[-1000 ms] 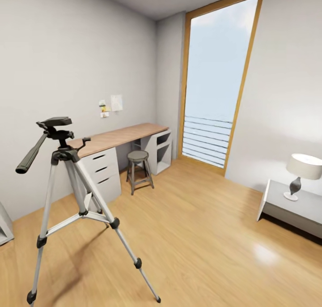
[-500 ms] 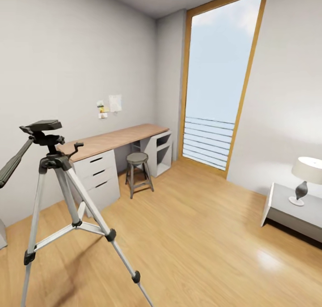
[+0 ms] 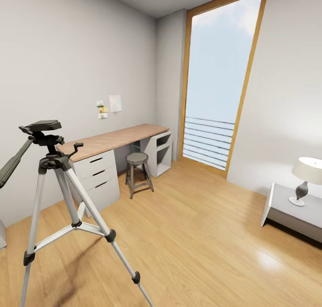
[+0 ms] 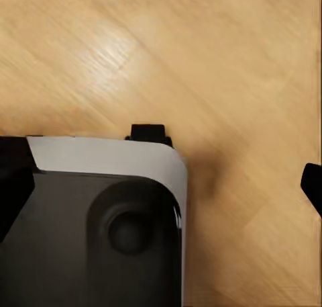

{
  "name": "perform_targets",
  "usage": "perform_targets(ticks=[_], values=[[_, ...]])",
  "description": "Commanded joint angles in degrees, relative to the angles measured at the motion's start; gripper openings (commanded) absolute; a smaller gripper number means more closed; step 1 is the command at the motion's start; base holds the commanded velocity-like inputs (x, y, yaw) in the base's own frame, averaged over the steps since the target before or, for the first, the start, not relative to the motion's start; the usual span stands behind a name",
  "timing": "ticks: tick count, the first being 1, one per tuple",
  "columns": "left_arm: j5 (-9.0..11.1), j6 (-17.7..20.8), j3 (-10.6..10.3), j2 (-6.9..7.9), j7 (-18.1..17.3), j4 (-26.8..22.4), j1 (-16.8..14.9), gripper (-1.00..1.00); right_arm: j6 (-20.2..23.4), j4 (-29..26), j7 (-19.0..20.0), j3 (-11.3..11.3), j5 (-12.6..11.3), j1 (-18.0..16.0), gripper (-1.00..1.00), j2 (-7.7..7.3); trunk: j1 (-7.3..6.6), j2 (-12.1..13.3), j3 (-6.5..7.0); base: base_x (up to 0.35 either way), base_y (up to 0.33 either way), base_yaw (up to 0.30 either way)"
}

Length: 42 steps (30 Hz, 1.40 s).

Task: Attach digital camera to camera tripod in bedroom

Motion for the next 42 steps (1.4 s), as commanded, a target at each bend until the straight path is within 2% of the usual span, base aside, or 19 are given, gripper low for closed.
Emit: perform_targets(ticks=[1,3,4,7,8,10,11,14,15,19,23,27,33,42], values=[[0.38,1.74,0.02,0.3,0.05,-2.18,0.03,1.0,2.11,-2.82,-0.08,-0.05,-0.01,-0.06,1.0,-0.02,0.0,-0.03,-0.06,0.0,0.0,0.0],[0.38,5.13,0.04,0.81,0.05,-6.39,-0.05,1.0,6.81,-8.45,-0.16,-0.18,-0.13,-0.23,1.0,-0.05,0.0,-0.03,-0.06,0.0,0.0,0.0],[0.35,9.23,0.05,1.13,0.06,-11.16,-0.2,1.0,12.01,-14.35,-0.24,-0.29,-0.32,-0.58,1.0,-0.04,0.0,-0.03,-0.06,0.0,0.0,0.0],[0.28,16.16,0.05,1.39,0.03,-18.85,-0.37,1.0,19.41,-23.0,-0.33,-0.47,-0.55,-1.69,1.0,0.09,0.0,-0.03,-0.06,0.0,0.0,0.0],[0.25,20.89,0.06,1.49,-0.02,-23.96,-0.47,1.0,23.57,-28.32,-0.35,-0.55,-0.65,-2.77,1.0,0.21,0.0,-0.03,-0.06,0.0,0.0,0.0],[0.25,25.55,0.06,1.55,-0.06,-28.9,-0.97,1.0,26.99,-32.99,-0.35,-0.61,-0.73,-4.15,1.0,0.32,0.0,-0.03,-0.06,0.0,0.0,0.0],[0.27,29.94,0.09,1.57,-0.13,-33.57,-2.18,1.0,29.63,-36.85,-0.28,-0.62,-0.78,-5.8,1.0,0.4,0.0,-0.03,-0.06,0.0,0.0,0.0],[0.32,36.03,0.12,1.49,-0.2,-39.74,-5.08,1.0,32.33,-41.29,-0.22,-0.59,-0.81,-8.5,1.0,0.51,0.0,-0.03,-0.06,0.0,0.0,0.0],[0.38,39.71,0.13,1.39,-0.25,-43.12,-7.27,1.0,33.63,-43.6,-0.19,-0.57,-0.8,-10.0,1.0,0.64,0.0,-0.03,-0.06,0.0,0.0,0.0],[0.54,45.89,0.14,1.16,-0.36,-48.22,-12.01,1.0,35.15,-48.26,-0.25,-0.56,-0.83,-11.64,1.0,0.83,0.0,-0.03,-0.06,0.0,0.0,0.0],[0.86,49.97,0.19,0.35,-0.42,-51.37,-16.9,1.0,35.89,-53.31,-0.28,-0.57,-0.85,-12.31,1.0,0.95,0.0,-0.03,-0.06,0.0,0.0,0.0],[2.14,51.87,0.17,-1.42,-0.44,-52.92,-19.98,1.0,36.21,-57.65,-0.27,-0.66,-0.83,-12.59,1.0,1.0,0.0,-0.03,-0.06,0.0,0.0,0.0],[3.85,52.44,-0.19,-4.21,-0.13,-53.33,-21.59,1.0,38.01,-61.48,-0.08,-0.71,-0.87,-12.73,1.0,0.88,0.0,-0.03,-0.06,0.0,0.0,0.0],[4.52,52.48,-0.47,-5.5,-0.13,-54.74,-22.1,1.0,41.58,-62.6,0.18,-1.71,-0.94,-12.77,1.0,0.9,0.0,-0.03,-0.06,0.0,0.0,0.0]])
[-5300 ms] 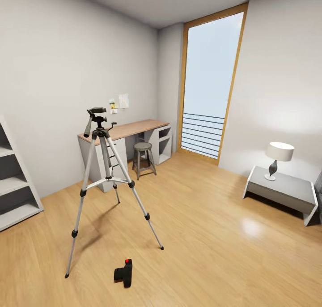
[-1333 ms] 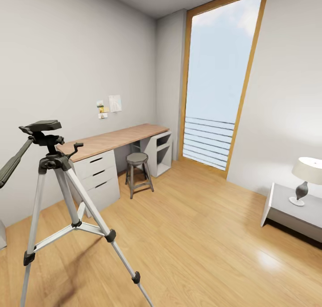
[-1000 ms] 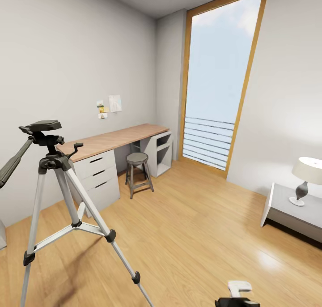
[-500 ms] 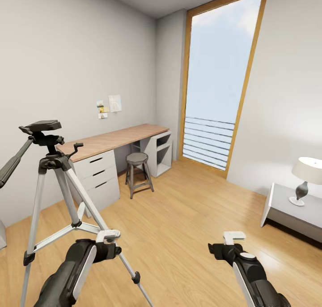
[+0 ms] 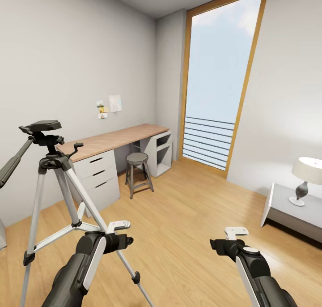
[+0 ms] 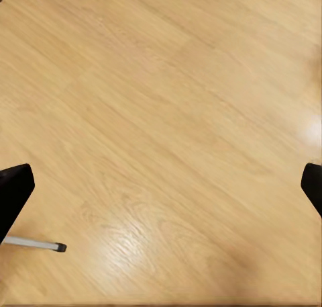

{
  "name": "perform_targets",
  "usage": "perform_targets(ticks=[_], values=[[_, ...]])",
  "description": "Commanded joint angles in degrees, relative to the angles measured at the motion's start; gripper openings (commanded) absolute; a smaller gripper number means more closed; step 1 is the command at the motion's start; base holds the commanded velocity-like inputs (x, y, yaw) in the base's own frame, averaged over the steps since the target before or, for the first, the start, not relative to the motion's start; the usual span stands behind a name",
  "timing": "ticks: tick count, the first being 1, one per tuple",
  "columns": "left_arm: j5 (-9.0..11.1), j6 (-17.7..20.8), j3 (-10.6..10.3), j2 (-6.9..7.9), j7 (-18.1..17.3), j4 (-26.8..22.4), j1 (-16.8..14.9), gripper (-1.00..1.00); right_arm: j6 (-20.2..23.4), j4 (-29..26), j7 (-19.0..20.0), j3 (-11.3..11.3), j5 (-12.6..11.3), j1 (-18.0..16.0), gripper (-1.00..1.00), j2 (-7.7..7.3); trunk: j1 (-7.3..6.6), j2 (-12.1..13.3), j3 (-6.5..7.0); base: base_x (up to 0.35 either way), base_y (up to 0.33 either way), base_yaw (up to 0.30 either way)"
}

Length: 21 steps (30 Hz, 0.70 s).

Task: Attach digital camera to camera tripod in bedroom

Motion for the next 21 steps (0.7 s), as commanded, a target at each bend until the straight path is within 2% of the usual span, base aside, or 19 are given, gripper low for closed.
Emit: perform_targets(ticks=[1,8,17,21], values=[[0.24,0.26,0.03,-0.21,0.05,-0.54,-0.06,1.0,0.48,0.12,0.0,-0.08,-0.09,-0.04,1.0,0.02,0.0,-0.04,-0.07,0.0,0.0,0.0],[0.29,0.49,0.06,-1.26,0.18,-1.79,-0.09,1.0,0.79,0.3,0.02,-0.13,0.0,-0.04,1.0,0.1,0.0,-0.04,-0.07,0.0,0.0,0.0],[0.29,0.6,0.05,-1.59,0.22,-2.31,-0.1,1.0,0.82,0.35,0.02,-0.14,0.01,-0.04,1.0,0.12,0.0,-0.04,-0.07,0.0,0.0,0.0],[0.31,0.57,0.01,-1.62,0.19,-2.37,-0.1,1.0,0.82,0.36,0.02,-0.14,0.01,-0.04,1.0,0.12,0.88,-1.64,-0.78,0.0,0.0,0.0]])
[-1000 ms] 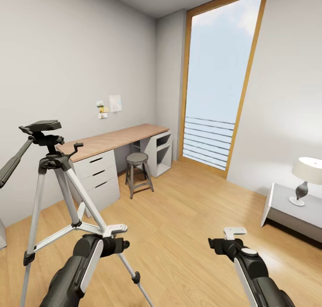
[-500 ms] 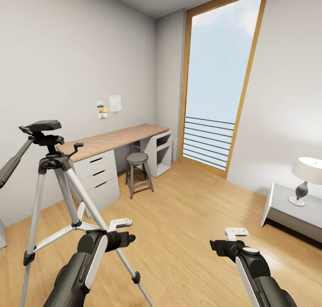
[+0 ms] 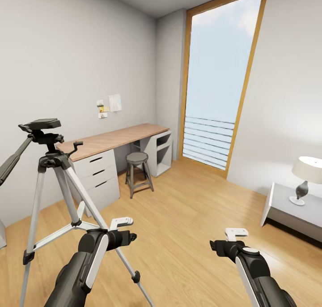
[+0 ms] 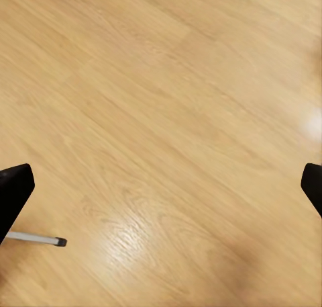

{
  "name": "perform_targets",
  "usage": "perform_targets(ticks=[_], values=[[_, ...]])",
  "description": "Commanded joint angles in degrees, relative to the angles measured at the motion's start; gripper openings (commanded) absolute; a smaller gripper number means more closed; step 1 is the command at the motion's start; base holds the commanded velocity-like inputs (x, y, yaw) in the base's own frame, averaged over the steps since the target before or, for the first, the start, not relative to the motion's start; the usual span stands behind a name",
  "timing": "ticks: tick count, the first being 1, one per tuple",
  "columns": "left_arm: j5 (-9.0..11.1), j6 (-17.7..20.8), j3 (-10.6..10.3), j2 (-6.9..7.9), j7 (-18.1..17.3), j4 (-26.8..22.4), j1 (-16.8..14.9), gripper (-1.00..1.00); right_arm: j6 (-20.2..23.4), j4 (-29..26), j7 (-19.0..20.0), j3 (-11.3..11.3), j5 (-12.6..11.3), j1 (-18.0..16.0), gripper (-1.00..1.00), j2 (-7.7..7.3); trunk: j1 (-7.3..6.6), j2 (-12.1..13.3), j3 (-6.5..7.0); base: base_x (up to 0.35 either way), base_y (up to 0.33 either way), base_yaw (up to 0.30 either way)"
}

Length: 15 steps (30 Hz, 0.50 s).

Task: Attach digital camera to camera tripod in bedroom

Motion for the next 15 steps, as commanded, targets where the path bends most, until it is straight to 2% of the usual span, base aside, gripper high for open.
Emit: perform_targets(ticks=[1,15], values=[[0.19,0.22,0.03,-0.02,0.03,-0.04,-0.04,1.0,0.28,-0.07,-0.02,0.0,-0.04,-0.04,1.0,-0.01,0.22,-0.45,-0.25,0.0,0.0,0.0],[-0.17,0.07,-0.04,0.1,0.06,-0.09,-0.04,1.0,-0.25,-0.01,-0.06,0.13,-0.15,-0.04,1.0,-0.02,3.3,-6.07,-2.76,0.0,0.0,0.0]])
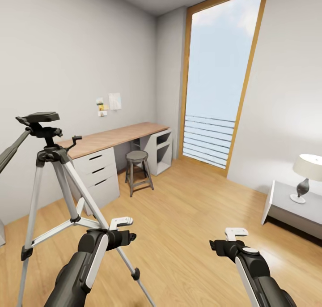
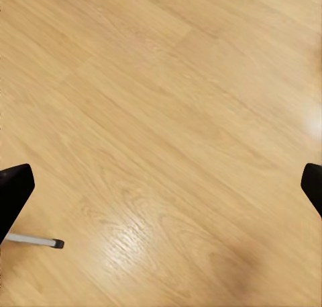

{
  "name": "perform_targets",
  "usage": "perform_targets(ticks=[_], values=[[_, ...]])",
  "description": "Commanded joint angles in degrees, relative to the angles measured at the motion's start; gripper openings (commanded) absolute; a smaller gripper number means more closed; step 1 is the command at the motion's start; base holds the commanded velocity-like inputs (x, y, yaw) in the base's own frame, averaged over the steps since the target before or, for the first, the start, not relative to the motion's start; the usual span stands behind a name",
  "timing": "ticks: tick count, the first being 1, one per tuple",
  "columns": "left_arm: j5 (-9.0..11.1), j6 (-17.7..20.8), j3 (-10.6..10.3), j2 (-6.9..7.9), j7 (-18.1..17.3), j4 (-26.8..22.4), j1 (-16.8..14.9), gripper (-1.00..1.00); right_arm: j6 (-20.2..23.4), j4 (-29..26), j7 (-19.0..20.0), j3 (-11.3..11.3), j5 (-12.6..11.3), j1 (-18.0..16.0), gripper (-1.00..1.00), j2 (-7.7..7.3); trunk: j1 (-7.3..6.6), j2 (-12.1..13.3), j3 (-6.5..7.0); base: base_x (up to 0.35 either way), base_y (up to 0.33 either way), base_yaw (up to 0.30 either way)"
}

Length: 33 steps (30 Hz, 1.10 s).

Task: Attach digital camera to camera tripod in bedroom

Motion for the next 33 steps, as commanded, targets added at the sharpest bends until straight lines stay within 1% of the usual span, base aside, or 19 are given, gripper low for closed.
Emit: perform_targets(ticks=[1,33], values=[[0.16,0.23,0.03,0.05,0.05,-0.07,-0.04,1.0,0.22,0.0,0.01,0.03,-0.16,-0.04,1.0,-0.01,0.22,-0.45,-0.25,0.0,0.0,0.0],[0.13,0.23,0.03,0.03,0.05,0.07,-0.04,1.0,-0.15,0.06,0.04,0.21,-0.14,-0.04,1.0,-0.01,7.25,-13.28,-5.99,0.0,0.0,0.0]])
